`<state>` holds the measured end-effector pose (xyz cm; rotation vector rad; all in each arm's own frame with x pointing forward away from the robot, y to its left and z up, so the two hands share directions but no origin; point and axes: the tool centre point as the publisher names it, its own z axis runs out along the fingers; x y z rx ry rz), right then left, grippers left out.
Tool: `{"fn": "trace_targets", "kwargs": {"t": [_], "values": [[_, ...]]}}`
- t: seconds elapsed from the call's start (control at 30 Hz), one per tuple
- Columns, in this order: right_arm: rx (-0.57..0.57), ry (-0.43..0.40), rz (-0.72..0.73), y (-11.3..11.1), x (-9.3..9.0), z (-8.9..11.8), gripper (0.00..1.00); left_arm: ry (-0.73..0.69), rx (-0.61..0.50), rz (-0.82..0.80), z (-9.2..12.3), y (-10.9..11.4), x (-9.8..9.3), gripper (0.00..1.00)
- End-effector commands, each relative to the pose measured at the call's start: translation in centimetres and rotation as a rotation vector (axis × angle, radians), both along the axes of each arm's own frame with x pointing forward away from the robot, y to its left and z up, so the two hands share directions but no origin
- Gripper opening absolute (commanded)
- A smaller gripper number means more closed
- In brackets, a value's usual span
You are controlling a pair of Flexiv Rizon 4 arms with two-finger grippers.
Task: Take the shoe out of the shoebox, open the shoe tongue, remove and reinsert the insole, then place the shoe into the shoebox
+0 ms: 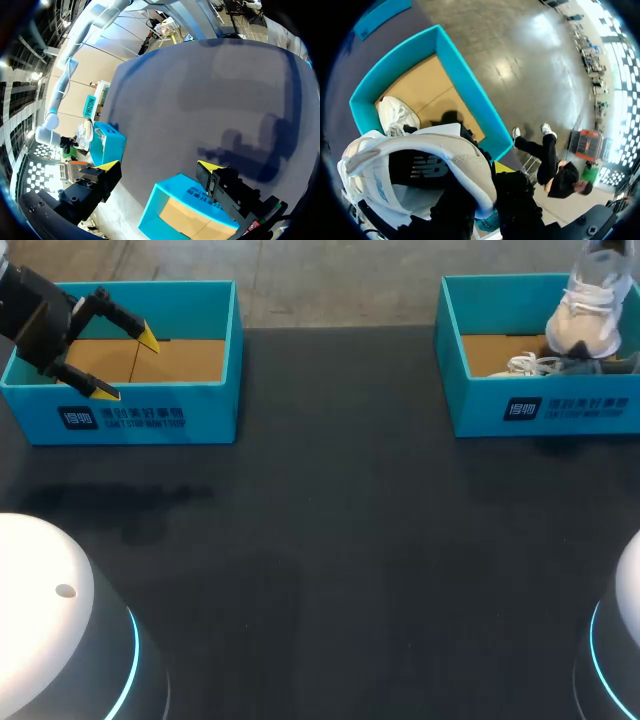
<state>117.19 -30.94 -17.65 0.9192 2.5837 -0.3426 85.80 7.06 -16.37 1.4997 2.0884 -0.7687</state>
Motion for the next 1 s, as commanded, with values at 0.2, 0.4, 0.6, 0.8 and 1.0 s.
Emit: {"fn": "trace_targets", "kwargs": {"t": [0.2,0.4,0.6,0.8,1.0], "values": [[-0.049,-0.031,-0.589,-0.9,-0.2,-0.7,0.00,0.001,0.003,-0.001,0.0,0.0,0.1,1.00],[-0.011,-0.052,-0.812,-1.9,-0.5,-1.0,0.00,0.001,0.003,-0.001,0.0,0.0,0.1,1.00],[0.008,-0.064,-0.847,-2.1,-0.3,-1.1,0.00,0.001,0.003,-0.001,0.0,0.0,0.1,1.00],[0.015,-0.066,-0.830,-2.1,-0.2,-1.1,0.00,0.001,0.003,-0.001,0.0,0.0,0.1,1.00],[0.015,-0.066,-0.830,-2.1,-0.2,-1.1,0.00,0.001,0.003,-0.001,0.0,0.0,0.1,1.00]]}}
